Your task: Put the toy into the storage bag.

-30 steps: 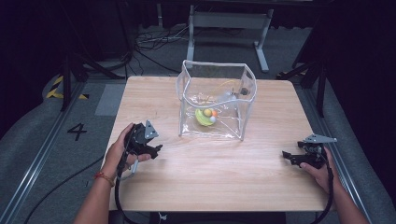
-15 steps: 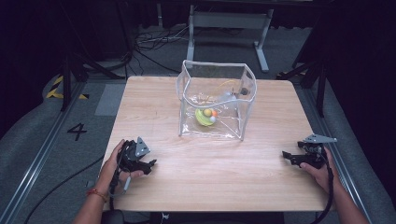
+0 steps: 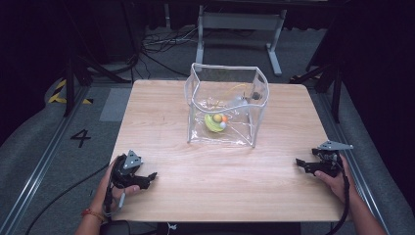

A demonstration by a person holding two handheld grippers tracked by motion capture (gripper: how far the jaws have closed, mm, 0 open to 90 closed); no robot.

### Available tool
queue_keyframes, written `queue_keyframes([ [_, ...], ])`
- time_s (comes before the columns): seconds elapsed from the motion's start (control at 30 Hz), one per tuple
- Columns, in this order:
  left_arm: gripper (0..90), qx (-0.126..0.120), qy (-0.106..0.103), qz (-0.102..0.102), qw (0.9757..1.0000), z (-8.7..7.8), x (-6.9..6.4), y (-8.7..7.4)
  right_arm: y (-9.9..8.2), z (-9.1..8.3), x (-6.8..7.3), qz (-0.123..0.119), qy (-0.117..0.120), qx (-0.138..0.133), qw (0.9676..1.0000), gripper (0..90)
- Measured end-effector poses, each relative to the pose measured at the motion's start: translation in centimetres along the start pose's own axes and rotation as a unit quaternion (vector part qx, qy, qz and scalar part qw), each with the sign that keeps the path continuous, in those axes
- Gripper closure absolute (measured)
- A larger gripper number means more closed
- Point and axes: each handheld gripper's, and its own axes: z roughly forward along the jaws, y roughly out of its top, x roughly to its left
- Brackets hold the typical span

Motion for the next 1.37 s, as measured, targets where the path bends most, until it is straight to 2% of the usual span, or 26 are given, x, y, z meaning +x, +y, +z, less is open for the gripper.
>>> queue_keyframes([
  [0.03,16.0,-0.003,0.002,-0.002,1.0000,0.02,0.13,-0.11,0.00,0.00,0.00,0.000,0.000,0.000,1.0000,12.2],
  [0.07,15.4,0.000,-0.004,-0.015,0.9999,0.04,0.21,-0.14,0.00,0.00,0.00,0.000,0.000,0.000,1.0000,12.2],
  [0.2,15.1,0.004,-0.008,-0.029,0.9995,0.06,0.32,-0.18,0.00,0.00,0.00,0.000,0.000,0.000,1.0000,12.2],
  [1.3,13.7,0.005,-0.006,-0.032,0.9995,0.14,0.34,-0.13,-0.11,-0.12,0.02,0.001,0.000,0.000,1.0000,12.2],
  [1.37,13.2,0.003,-0.003,-0.026,0.9996,0.16,0.43,-0.10,-0.11,-0.12,0.02,0.001,0.000,0.000,1.0000,12.2],
])
